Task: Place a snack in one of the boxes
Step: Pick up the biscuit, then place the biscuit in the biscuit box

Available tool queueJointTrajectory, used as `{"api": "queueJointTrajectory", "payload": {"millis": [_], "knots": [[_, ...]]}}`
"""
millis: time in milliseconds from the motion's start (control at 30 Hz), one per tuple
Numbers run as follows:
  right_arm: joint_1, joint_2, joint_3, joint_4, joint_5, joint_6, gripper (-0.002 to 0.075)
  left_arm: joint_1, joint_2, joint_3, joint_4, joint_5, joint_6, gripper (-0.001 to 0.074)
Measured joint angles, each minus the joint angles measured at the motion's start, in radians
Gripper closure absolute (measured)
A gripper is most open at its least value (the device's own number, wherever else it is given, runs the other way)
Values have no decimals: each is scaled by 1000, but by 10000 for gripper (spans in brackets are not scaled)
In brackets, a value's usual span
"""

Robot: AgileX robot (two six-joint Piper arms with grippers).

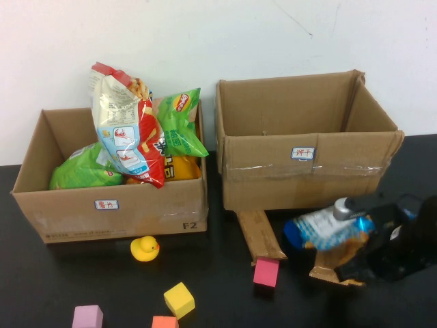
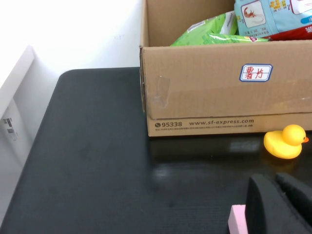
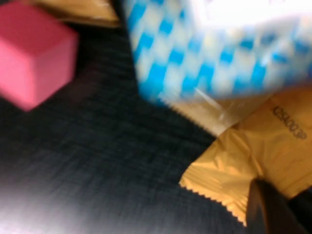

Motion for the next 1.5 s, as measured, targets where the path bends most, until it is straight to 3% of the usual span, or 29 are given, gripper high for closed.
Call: {"api": "queueJointTrajectory", "payload": {"millis": [367, 467, 600, 767, 1100, 1200, 1367, 1433, 1500], "knots": [[0, -482, 2, 1, 293, -89, 715, 0, 0, 0, 0, 0, 0, 738], [0, -579, 4, 83, 272, -196, 715, 0, 0, 0, 0, 0, 0, 738], [0, -632, 2, 213, 109, -427, 715, 0, 0, 0, 0, 0, 0, 738], [0, -528, -104, 331, -49, -603, 716, 0, 0, 0, 0, 0, 0, 738], [-9, 14, -613, 380, -18, -641, 706, 0, 0, 0, 0, 0, 0, 738], [-30, 172, -778, 380, 88, -608, 615, 0, 0, 0, 0, 0, 0, 738], [-79, 311, -949, 380, 307, -464, 319, 0, 0, 0, 0, 0, 0, 738], [-97, 316, -977, 380, 376, -435, 277, 0, 0, 0, 0, 0, 0, 738], [-114, 297, -987, 380, 420, -425, 297, 0, 0, 0, 0, 0, 0, 738]]}}
